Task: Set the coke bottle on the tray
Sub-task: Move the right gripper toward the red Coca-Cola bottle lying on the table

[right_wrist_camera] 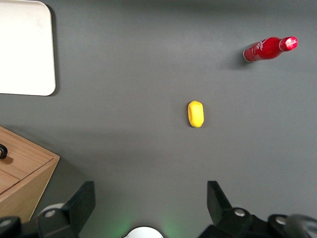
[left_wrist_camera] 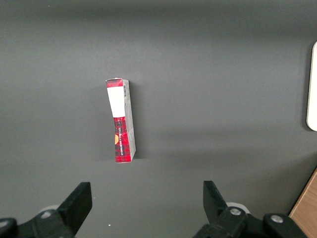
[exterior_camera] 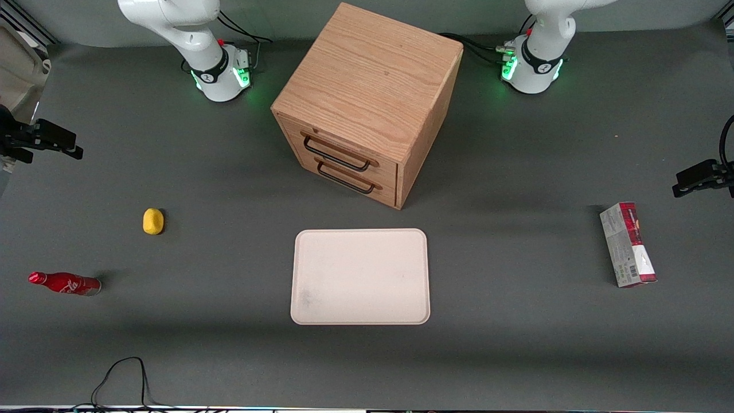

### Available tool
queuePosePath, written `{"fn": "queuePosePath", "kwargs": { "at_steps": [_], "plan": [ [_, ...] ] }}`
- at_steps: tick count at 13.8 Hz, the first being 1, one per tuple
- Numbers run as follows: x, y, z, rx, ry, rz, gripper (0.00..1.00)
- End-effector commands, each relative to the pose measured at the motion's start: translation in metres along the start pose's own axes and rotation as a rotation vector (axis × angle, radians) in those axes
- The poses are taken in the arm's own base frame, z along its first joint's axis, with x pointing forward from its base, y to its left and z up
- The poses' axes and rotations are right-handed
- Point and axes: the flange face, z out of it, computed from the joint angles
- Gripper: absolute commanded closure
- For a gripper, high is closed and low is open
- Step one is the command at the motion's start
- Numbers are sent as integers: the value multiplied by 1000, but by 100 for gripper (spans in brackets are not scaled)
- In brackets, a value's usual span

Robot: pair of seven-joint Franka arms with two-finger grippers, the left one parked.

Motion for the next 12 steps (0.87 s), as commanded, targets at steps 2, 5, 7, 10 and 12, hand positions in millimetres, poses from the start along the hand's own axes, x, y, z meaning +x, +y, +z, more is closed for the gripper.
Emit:
{"fn": "queuePosePath", "kwargs": {
  "at_steps": [2, 5, 7, 10, 12],
  "plan": [
    [19, 27, -11, 1, 32, 63, 0],
    [42, 68, -10, -12, 45, 44, 0],
    [58, 103, -6, -29, 56, 40, 0],
    [78, 166, 2, -49, 81, 39, 0],
    [86, 204, 9, -63, 104, 38, 0]
  ]
}}
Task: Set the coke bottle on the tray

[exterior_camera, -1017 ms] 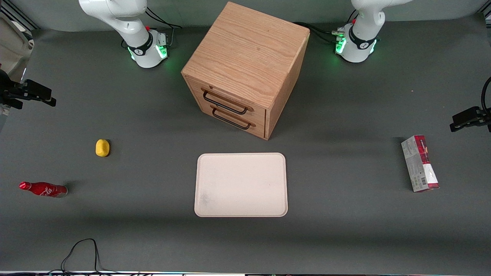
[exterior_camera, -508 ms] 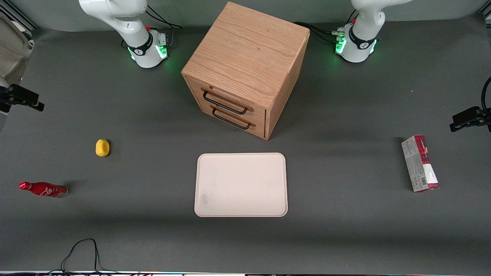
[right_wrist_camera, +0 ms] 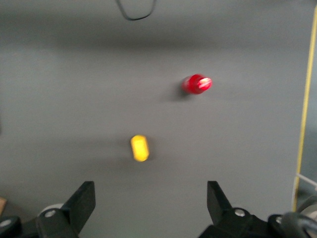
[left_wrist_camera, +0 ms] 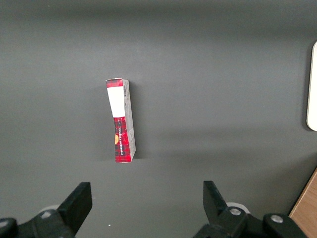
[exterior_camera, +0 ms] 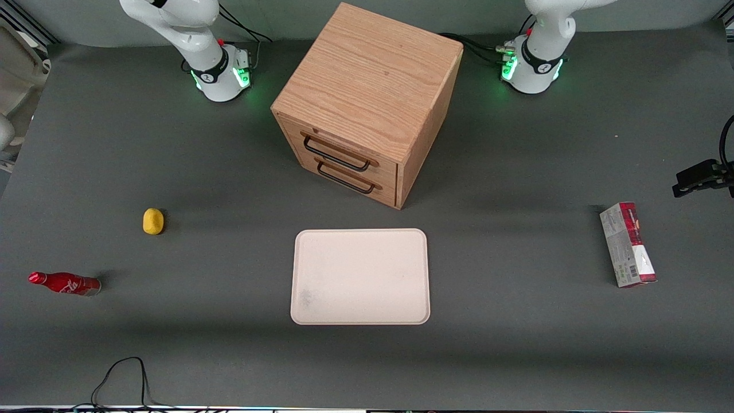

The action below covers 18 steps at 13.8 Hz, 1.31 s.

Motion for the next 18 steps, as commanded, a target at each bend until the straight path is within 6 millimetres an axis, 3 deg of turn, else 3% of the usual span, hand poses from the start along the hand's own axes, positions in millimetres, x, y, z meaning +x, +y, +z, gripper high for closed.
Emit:
{"fn": "queuePosePath", "kwargs": {
  "at_steps": [1, 3, 5, 7, 14, 18],
  "plan": [
    [22, 46, 9, 10, 51, -49, 0],
    [25, 79, 27, 34, 78, -69, 0],
    [27, 89, 34, 43, 96, -77, 0],
    [31, 89, 42, 47, 92, -81, 0],
    [64, 84, 131, 78, 17, -146, 0],
    [85, 69, 184, 81, -14, -167, 0]
  ]
}}
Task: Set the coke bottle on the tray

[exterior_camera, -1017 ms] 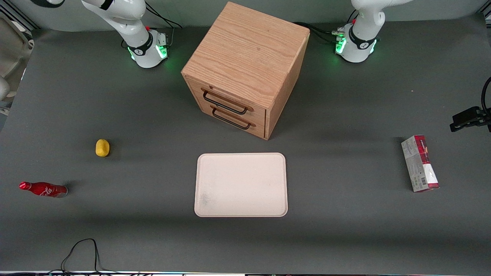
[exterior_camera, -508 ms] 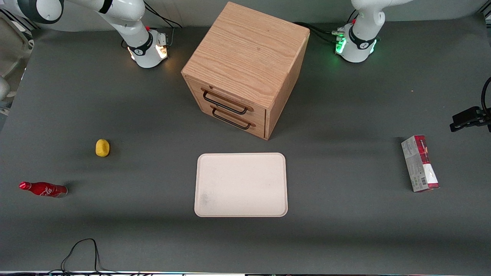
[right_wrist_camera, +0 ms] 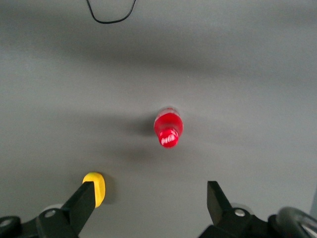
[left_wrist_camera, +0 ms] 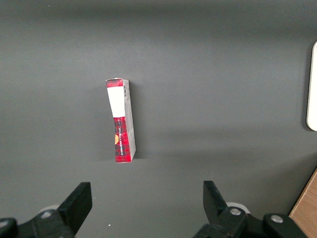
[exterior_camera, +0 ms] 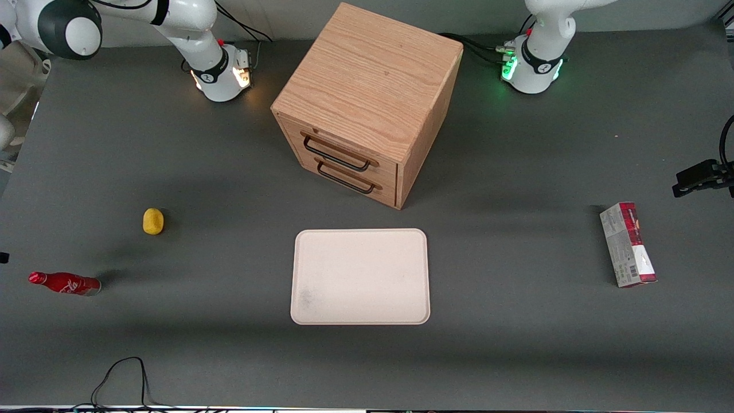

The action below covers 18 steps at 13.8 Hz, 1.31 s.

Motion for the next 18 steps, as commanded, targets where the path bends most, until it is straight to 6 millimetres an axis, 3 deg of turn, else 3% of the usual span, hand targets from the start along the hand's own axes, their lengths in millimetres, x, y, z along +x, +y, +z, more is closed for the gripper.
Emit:
{"fn": "queuePosePath", "kwargs": {
  "at_steps": [1, 4, 6, 12, 17, 18],
  "plan": [
    [12, -3, 29, 5, -6, -29, 0],
    [13, 5, 73, -2, -1, -29, 0],
    [14, 8, 79, -18, 12, -30, 0],
    [13, 15, 128, -41, 18, -26, 0],
    [10, 16, 135, -35, 9, -22, 0],
    [10, 16, 134, -33, 7, -22, 11]
  ]
}}
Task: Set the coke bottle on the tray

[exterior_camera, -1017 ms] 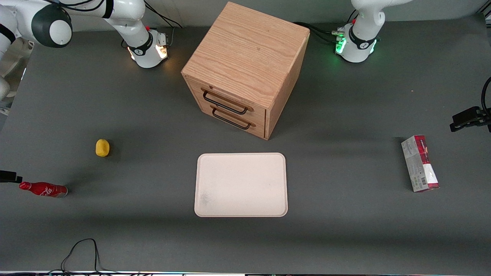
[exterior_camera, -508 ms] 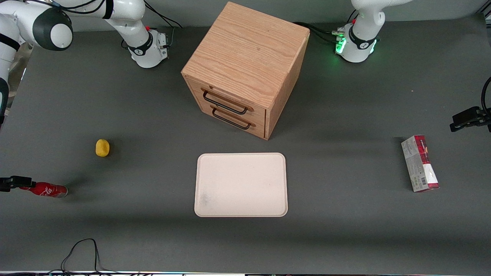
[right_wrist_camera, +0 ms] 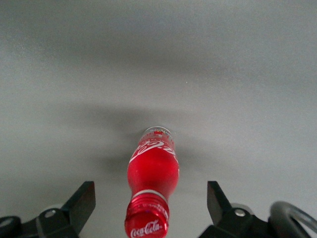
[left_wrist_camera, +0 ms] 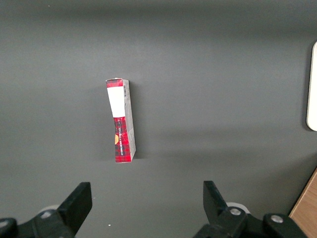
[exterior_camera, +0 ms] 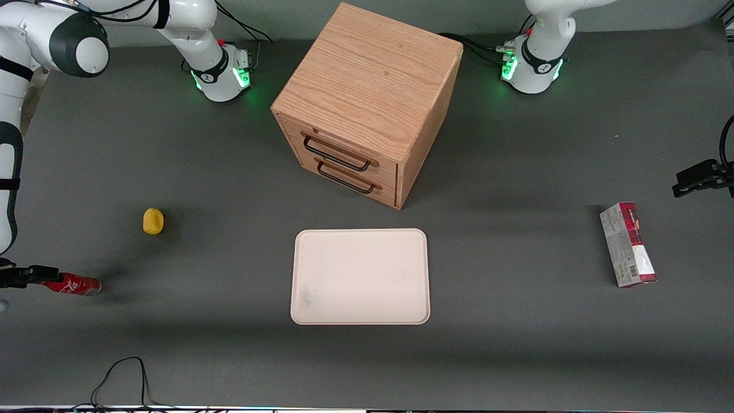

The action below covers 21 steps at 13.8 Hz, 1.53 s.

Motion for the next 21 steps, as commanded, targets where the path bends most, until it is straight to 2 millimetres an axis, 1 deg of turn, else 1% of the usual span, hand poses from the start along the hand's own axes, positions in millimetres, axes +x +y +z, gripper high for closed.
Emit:
{"fn": "queuePosePath", "kwargs": {
  "at_steps": [1, 2, 3, 4, 5, 6, 9, 10, 11, 13, 16, 17, 18, 20, 21],
  "plan": [
    [-2, 1, -4, -7, 0, -24, 27],
    [-2, 1, -5, -9, 1, -29, 47],
    [-3, 1, -6, -10, 0, -38, 71],
    [-3, 1, -7, -10, 0, -41, 85],
    [-3, 1, -7, -11, 0, -43, 93],
    [-3, 0, -7, -6, -6, -55, 99],
    [-5, -1, -19, -5, -9, -59, 100],
    [-6, -3, -31, -4, -20, -64, 100],
    [-9, -6, -50, -8, -28, -69, 100],
    [-18, -8, -109, -21, -1, -74, 100],
    [-38, -15, -192, -58, 7, -92, 100],
    [-45, -18, -213, -58, 3, -97, 100],
    [-51, -19, -223, -51, -11, -111, 100],
    [-72, -22, -271, -74, 25, -131, 100],
    [-83, -26, -291, -73, 29, -131, 100]
  ]
}}
